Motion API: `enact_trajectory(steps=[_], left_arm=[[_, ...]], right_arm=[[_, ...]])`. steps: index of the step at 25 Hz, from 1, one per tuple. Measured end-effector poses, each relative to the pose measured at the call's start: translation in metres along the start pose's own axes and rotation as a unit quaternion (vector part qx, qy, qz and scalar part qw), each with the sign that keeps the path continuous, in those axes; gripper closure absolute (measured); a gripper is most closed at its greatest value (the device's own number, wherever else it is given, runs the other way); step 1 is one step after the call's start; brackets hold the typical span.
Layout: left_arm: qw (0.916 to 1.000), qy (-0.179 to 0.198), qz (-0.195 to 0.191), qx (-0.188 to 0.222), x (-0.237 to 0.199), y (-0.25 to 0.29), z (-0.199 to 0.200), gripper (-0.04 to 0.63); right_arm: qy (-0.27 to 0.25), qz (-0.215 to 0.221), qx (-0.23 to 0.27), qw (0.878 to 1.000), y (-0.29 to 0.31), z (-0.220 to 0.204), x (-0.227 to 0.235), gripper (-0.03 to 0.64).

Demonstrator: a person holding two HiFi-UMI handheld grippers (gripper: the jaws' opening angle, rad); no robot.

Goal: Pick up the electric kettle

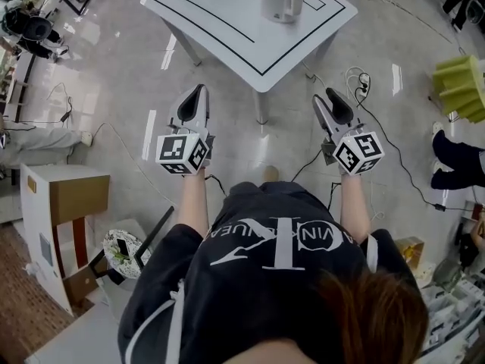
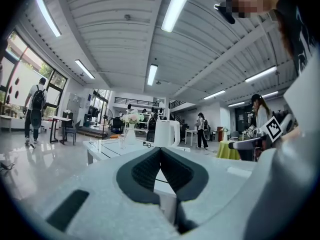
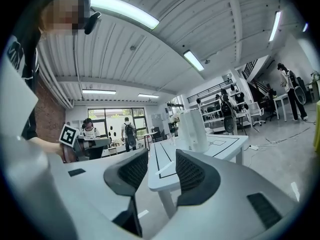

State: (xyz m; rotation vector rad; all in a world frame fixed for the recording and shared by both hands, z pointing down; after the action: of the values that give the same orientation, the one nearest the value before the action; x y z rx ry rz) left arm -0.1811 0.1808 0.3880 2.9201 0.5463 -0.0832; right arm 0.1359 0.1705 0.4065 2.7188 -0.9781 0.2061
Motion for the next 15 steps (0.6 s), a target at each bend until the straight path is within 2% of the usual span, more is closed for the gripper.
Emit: enact_trajectory(steps=[9, 15], left_arm=[[1.0000, 0.003, 0.001, -0.007, 0.001, 0.015, 0.002, 0.589], [0.9996, -0.006, 0.007, -0.026, -0.006, 0.022, -0.005, 0.589]], right_arm=[[0.015, 0.009, -0.003, 1.000, 0.010, -0.001, 0.016, 0.446], [0.016, 0.027, -0.018, 0.999, 0.030, 0.004, 0.017, 0.445]])
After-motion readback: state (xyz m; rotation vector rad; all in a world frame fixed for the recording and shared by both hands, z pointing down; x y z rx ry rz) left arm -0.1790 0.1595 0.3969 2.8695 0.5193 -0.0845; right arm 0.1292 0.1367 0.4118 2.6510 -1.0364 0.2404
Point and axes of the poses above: the fingertips, and each gripper's own axes: y forward along the fingers, x to its right, z out of its top, the point moved 4 cm from there along -y, backward along the fingers, and after that the axes turned 6 degrees about -x, right-handed, at the moved point
